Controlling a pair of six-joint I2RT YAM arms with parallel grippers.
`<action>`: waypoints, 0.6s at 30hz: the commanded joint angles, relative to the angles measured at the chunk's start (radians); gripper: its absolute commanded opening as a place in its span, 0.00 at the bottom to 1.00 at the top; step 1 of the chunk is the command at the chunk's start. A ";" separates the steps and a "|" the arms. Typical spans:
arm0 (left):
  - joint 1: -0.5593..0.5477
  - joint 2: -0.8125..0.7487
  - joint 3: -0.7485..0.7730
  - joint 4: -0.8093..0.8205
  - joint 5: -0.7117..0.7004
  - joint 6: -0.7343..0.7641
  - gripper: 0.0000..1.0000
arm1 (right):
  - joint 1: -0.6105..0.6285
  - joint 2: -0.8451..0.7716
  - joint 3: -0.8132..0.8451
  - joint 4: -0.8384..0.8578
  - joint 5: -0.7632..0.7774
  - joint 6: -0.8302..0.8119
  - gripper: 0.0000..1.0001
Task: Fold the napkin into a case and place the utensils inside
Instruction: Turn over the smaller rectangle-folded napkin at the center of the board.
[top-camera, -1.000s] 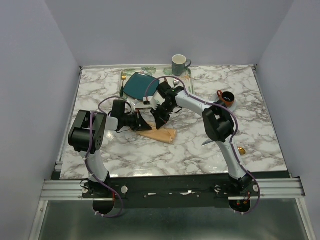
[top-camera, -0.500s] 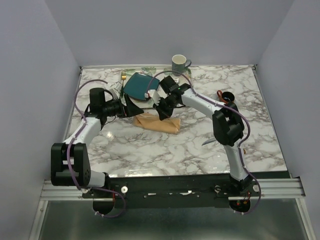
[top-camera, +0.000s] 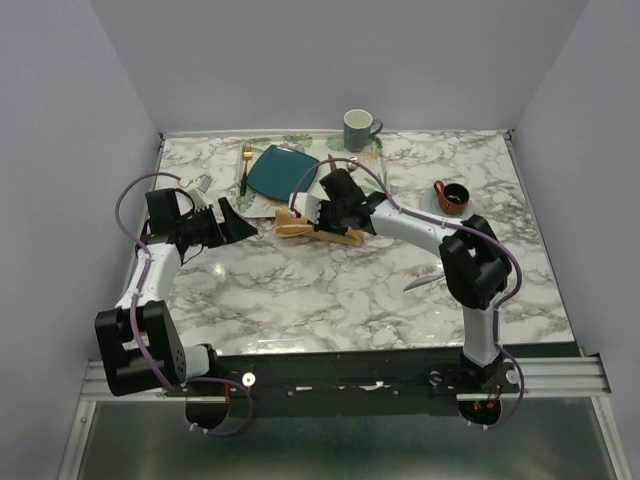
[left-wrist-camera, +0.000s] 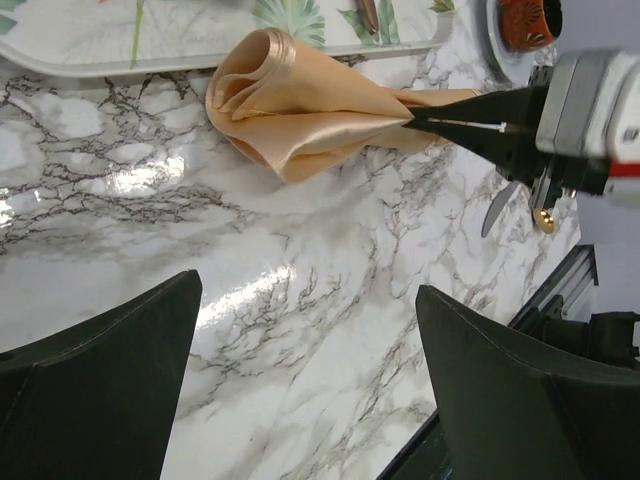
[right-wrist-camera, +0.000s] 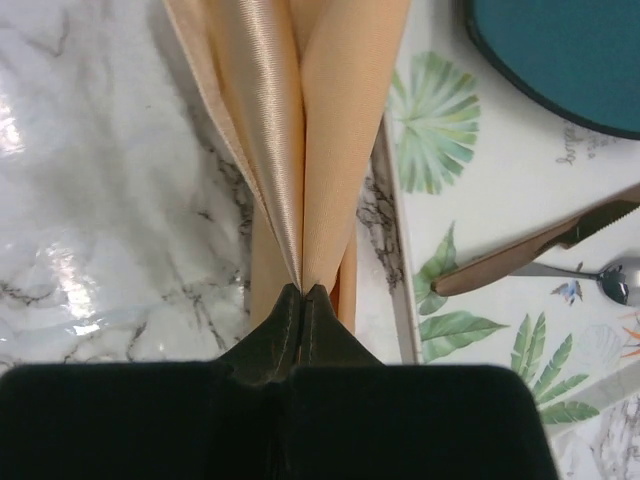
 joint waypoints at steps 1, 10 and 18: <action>0.020 -0.066 -0.038 -0.048 -0.026 0.041 0.99 | 0.093 -0.099 -0.186 0.254 0.148 -0.087 0.01; 0.037 -0.126 -0.090 -0.084 -0.054 0.070 0.99 | 0.244 -0.220 -0.469 0.435 0.281 -0.047 0.01; 0.038 -0.115 -0.087 -0.153 -0.028 0.156 0.99 | 0.348 -0.238 -0.527 0.380 0.310 0.074 0.61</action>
